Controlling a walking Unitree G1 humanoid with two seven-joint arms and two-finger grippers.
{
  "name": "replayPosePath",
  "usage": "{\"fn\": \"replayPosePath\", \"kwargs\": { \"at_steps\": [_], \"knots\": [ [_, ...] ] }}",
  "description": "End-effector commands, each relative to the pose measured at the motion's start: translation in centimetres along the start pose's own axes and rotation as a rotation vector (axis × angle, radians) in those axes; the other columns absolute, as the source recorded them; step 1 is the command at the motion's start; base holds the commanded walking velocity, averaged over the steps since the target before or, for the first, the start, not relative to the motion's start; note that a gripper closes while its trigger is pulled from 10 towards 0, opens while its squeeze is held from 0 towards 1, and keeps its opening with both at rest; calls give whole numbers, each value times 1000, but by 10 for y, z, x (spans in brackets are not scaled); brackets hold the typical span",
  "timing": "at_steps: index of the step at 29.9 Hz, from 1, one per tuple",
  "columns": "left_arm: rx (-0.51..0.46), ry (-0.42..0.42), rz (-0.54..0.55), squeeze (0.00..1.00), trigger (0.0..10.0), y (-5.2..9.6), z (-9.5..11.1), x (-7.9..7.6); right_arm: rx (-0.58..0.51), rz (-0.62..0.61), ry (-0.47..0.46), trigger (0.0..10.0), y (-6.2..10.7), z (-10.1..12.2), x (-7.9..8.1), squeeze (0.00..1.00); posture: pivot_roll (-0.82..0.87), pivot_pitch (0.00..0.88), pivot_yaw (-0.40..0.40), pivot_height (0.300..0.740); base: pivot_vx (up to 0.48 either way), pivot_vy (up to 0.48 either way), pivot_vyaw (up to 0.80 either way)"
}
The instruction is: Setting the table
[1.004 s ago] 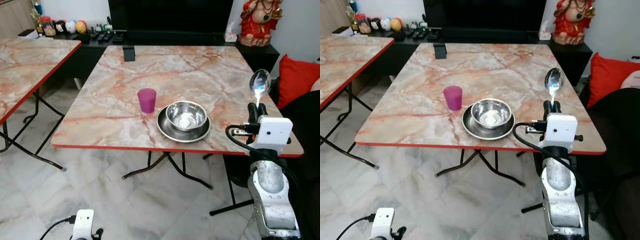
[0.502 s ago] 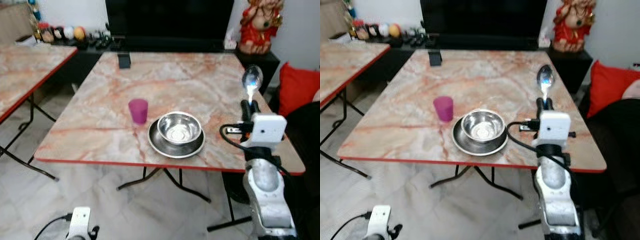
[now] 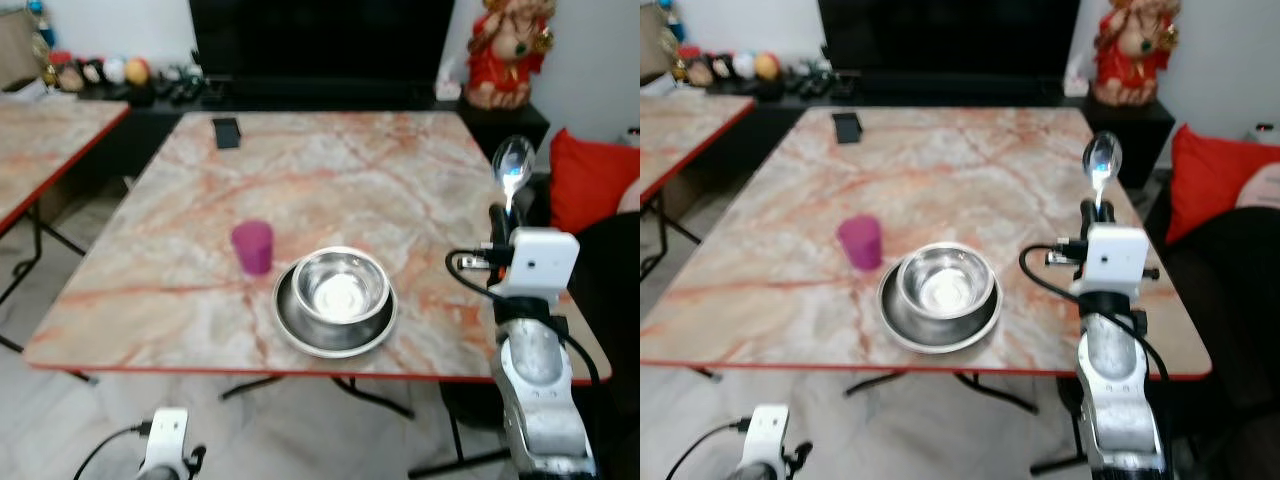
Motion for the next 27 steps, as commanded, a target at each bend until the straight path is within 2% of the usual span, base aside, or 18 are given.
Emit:
{"fn": "replayPosePath", "kwargs": {
  "at_steps": [1, 22, 27],
  "knots": [
    [27, -17, 27, 0, 10000, 1, -7, 13, -29, 27, -23, 10000, -4, 8, 10, 0, 15, 0, -6, 740, 240, 0, 0],
    [70, 28, 34, 0, 10000, 6, -24, 17, -36, 29, -28, 10000, -5, 9, 11, 0, 22, 0, -11, 740, 0, 0, 0],
    [68, 26, 35, 0, 10000, 6, -24, 17, -33, 27, -26, 10000, -5, 8, 11, 0, 21, 0, -9, 740, 0, 404, 0]
  ]
}}
Point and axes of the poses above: a point about 5 cm out from each wrist's last joint towards the gripper, its own y axis pointing back from the gripper into the wrist, its own z axis along the axis of the wrist's last joint, x = y × z, the point moved 2 cm from there along -y, pointing out of the wrist towards the gripper, and after that the axes turned 14 degrees about -y, right-handed, at the moved point
